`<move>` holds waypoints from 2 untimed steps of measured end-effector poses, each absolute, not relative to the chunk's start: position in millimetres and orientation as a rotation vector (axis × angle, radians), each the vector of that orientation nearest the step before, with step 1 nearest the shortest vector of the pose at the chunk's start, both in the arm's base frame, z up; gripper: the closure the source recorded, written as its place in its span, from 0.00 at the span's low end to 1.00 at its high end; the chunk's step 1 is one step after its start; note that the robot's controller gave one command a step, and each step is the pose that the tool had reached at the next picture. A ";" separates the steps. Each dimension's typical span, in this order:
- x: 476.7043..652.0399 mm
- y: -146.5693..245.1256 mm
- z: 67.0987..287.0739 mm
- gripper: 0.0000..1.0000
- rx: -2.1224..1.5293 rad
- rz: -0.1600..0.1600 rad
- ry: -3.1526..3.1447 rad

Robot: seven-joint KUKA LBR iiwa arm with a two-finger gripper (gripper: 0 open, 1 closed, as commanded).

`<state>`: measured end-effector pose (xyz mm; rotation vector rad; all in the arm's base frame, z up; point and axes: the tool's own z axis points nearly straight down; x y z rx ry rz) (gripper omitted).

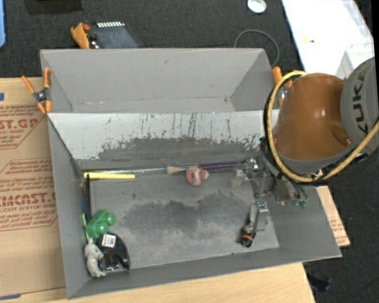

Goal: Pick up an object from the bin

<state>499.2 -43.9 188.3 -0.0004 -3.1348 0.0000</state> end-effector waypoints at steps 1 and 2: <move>500.8 -43.8 192.8 0.00 0.001 0.001 -3.143; 495.7 -72.3 128.7 0.00 0.437 0.002 -3.117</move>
Offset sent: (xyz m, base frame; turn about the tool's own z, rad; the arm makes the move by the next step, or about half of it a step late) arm -0.0115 -0.0557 -0.1183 -0.5063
